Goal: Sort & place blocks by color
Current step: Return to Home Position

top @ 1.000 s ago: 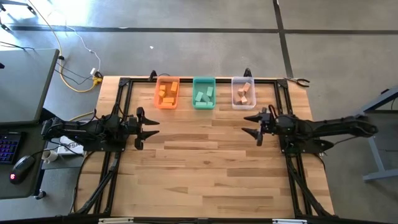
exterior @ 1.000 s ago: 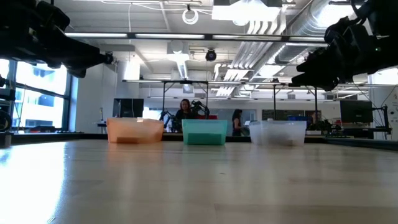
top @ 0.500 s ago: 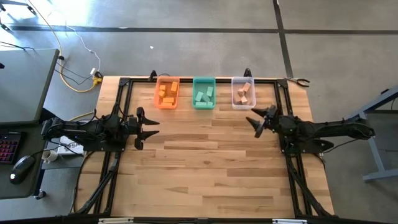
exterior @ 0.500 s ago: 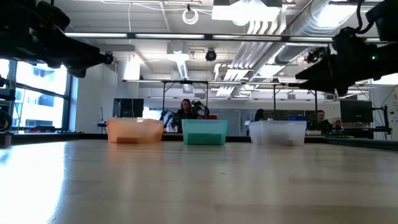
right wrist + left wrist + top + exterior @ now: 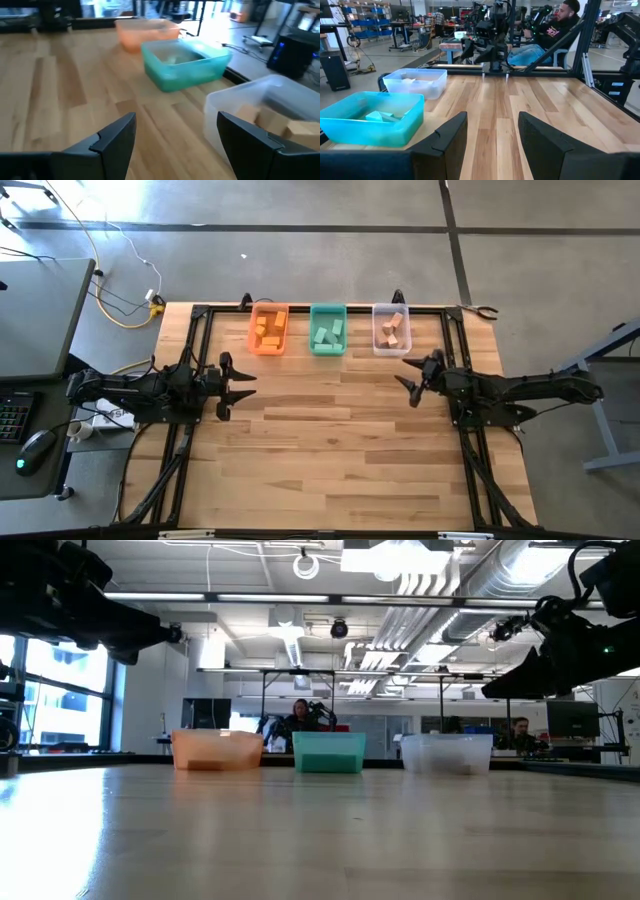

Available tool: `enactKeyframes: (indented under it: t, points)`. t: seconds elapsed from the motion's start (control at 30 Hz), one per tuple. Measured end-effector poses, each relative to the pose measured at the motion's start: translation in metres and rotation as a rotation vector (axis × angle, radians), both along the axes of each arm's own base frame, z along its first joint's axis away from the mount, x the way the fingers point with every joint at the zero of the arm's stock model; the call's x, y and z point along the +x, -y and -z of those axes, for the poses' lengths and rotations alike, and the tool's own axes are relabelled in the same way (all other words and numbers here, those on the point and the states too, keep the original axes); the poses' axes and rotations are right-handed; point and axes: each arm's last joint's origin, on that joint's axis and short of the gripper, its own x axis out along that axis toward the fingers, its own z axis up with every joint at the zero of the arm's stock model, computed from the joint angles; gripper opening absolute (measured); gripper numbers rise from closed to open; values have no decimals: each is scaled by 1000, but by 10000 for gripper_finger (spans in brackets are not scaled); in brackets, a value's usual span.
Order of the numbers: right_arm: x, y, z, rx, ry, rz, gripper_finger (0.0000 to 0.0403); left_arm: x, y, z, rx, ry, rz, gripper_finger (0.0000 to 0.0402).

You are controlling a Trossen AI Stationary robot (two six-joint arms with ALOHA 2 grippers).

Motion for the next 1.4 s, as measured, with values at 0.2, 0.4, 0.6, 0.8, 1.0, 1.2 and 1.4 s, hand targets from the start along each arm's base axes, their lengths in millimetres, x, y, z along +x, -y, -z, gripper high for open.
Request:
enactKeyframes:
  t: [0.2, 0.4, 0.6, 0.8, 1.0, 1.2, 1.4]
  points:
    - [1, -1, 0, 5, -7, -56, 266, 0, 0, 0, 0, 0, 0, 163]
    - [1, -2, 0, 4, -9, -65, 266, 0, 0, 0, 0, 0, 0, 163]
    - [1, -2, 0, 3, -9, -65, 266, 0, 0, 0, 0, 0, 0, 163]
    - [1, -2, 0, 3, -10, -65, 266, 0, 0, 0, 0, 0, 0, 163]
    - [1, -2, 0, 3, -9, -65, 266, 0, 0, 0, 0, 0, 0, 163]
    - [1, -2, 0, 3, -9, -65, 266, 0, 0, 0, 0, 0, 0, 163]
    - [1, -2, 0, 3, -9, -65, 266, 0, 0, 0, 0, 0, 0, 163]
